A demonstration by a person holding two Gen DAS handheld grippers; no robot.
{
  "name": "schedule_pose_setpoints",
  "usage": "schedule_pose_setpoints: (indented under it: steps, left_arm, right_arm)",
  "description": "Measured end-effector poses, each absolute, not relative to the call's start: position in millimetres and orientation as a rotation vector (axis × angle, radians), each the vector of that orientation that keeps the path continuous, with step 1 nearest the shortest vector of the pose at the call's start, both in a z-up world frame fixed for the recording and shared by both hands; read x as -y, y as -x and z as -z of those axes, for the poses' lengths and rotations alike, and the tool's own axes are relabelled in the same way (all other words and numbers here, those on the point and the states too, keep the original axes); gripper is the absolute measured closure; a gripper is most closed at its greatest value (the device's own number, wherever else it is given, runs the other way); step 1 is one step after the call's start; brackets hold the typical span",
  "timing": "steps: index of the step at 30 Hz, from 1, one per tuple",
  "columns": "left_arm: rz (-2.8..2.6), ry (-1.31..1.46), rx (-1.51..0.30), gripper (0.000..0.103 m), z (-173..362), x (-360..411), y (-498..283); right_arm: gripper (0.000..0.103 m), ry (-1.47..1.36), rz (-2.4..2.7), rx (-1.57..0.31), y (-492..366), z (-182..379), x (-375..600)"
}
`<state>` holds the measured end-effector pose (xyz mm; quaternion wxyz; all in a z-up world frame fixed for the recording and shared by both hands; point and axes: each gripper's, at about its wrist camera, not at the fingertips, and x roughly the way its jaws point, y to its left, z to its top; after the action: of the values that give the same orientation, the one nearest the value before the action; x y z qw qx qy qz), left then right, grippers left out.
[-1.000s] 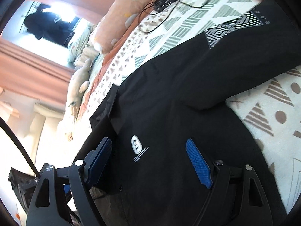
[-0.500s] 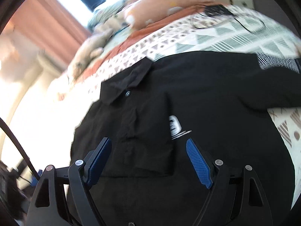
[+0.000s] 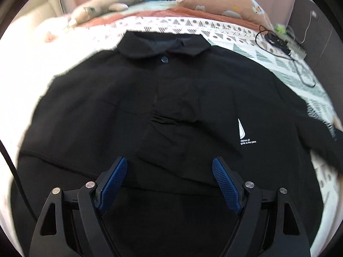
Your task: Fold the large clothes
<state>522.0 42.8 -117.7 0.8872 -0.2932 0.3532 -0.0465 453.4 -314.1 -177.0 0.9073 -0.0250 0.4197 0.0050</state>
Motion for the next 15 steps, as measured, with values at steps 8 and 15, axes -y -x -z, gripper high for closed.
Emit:
schedule_pose_setpoints:
  steps: [8,15]
  left_arm:
    - [0.08,0.609,-0.733,0.0,115.5,-42.9,-521.5]
    - [0.08,0.563,-0.737,0.0,113.3,-31.7,-522.4]
  right_arm:
    - [0.023,-0.034,0.142,-0.768,-444.3,151.0,368.1]
    - [0.031,-0.203,0.209,-0.714,-418.1,143.6,445.7]
